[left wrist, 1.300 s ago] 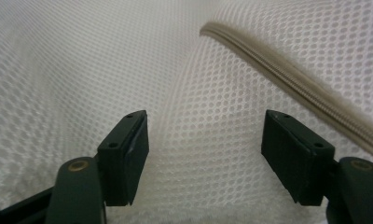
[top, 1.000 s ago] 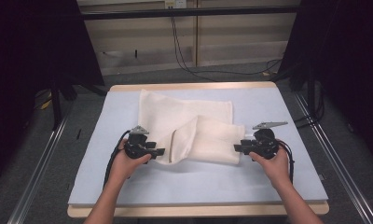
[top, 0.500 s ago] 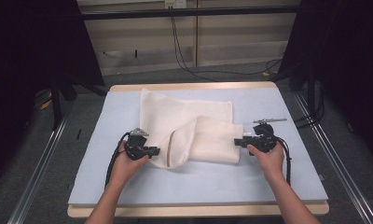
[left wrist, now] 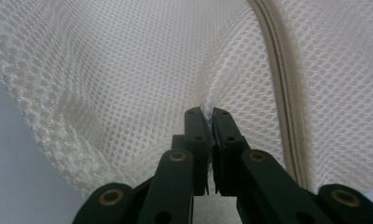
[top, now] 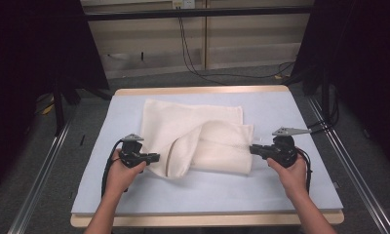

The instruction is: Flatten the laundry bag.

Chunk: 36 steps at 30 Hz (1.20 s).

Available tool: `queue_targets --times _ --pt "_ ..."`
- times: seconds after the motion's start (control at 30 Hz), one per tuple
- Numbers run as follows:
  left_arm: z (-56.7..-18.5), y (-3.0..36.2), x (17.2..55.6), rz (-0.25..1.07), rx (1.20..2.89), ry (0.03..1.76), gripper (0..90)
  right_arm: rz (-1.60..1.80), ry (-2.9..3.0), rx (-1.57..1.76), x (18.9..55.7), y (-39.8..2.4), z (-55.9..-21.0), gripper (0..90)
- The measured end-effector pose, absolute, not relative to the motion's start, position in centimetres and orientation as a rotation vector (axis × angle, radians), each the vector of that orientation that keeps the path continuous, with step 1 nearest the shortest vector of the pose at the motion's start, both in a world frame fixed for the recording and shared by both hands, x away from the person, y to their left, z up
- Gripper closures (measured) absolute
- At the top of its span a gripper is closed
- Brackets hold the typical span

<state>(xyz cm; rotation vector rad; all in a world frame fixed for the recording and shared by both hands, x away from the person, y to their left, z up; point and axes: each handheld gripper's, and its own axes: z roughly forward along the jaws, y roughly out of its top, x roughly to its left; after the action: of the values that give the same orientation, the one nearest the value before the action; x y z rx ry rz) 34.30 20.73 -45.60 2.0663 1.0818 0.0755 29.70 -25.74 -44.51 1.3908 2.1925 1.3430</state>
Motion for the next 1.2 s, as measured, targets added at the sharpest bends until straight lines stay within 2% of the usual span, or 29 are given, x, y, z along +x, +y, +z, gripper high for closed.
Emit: queue_targets --times 0.33,0.47,0.57,0.77,1.03,1.2 --pt "-45.1 22.8 32.9 0.036 2.025 1.087 85.8 1.418 2.254 1.262 26.7 -25.6 -44.4 82.6" --pt "-45.4 23.7 32.6 0.024 2.043 1.116 85.9 1.403 2.269 1.266 26.2 -26.0 -44.4 72.7" --pt "-45.5 23.9 32.5 0.022 2.046 1.12 85.9 1.346 2.283 1.318 26.1 -26.8 -44.3 70.0" --pt "-45.7 23.9 32.5 0.018 2.064 1.123 85.9 1.225 2.236 1.42 27.3 -27.8 -45.2 67.0" --pt "-46.0 24.0 32.8 0.006 2.088 1.119 85.7 1.19 2.224 1.514 30.3 -25.5 -46.5 63.7" --pt "-46.1 23.7 32.9 0.012 2.097 1.123 85.6 1.123 2.303 1.501 31.4 -23.3 -47.5 57.4"
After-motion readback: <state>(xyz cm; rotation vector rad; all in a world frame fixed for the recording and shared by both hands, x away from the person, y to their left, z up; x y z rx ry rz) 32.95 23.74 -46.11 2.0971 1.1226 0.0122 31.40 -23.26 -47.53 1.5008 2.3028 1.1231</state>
